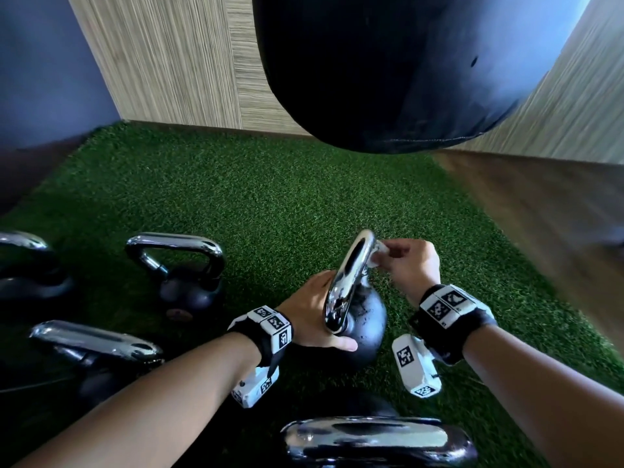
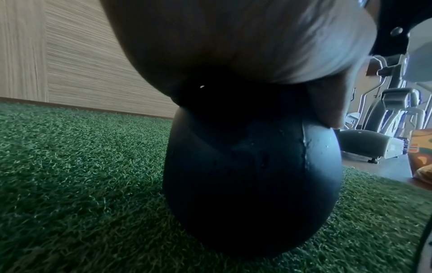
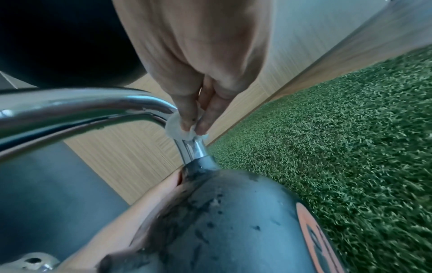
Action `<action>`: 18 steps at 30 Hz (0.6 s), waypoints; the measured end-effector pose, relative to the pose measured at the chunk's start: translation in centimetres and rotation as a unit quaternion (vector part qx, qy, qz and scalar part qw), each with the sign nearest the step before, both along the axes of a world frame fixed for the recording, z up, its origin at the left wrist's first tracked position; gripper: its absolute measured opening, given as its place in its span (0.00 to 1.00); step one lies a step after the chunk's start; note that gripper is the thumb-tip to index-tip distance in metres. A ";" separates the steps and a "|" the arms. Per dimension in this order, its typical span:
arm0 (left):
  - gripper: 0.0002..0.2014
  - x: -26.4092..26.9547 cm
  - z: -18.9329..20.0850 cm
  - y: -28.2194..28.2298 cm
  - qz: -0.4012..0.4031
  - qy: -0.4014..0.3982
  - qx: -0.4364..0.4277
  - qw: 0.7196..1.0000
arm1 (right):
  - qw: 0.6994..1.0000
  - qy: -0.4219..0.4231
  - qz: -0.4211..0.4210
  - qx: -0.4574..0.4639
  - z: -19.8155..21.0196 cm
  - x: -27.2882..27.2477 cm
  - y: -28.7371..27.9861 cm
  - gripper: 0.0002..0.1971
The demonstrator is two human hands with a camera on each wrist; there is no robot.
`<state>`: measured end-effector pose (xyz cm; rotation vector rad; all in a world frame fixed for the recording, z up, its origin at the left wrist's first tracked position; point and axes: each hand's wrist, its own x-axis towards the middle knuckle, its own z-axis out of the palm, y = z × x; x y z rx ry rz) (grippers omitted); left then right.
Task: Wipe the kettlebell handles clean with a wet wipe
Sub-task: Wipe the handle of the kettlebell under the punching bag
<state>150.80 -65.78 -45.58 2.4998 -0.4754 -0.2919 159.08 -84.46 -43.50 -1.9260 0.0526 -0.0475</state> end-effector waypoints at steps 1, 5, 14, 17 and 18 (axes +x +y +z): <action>0.54 0.1 0.1 0.0 0.002 0.012 -0.007 1.000 | 0.999 0.031 0.001 0.016 -0.2 -0.1 0.0 0.14; 0.61 0.6 -0.1 0.7 0.008 0.042 -0.028 0.999 | 0.993 0.106 0.042 0.019 -0.7 -0.4 -0.1 0.15; 0.56 2.0 -0.3 1.0 -0.037 -0.006 0.078 0.996 | 0.970 -0.209 0.018 -0.121 1.7 0.2 -0.2 0.10; 0.48 2.2 -0.3 1.0 -0.022 0.008 0.076 0.997 | 0.979 -0.171 0.041 -0.101 2.7 0.3 -0.1 0.13; 0.48 2.3 -0.1 1.0 -0.018 0.009 0.078 0.997 | 0.981 -0.156 0.062 -0.101 3.4 0.3 -0.1 0.13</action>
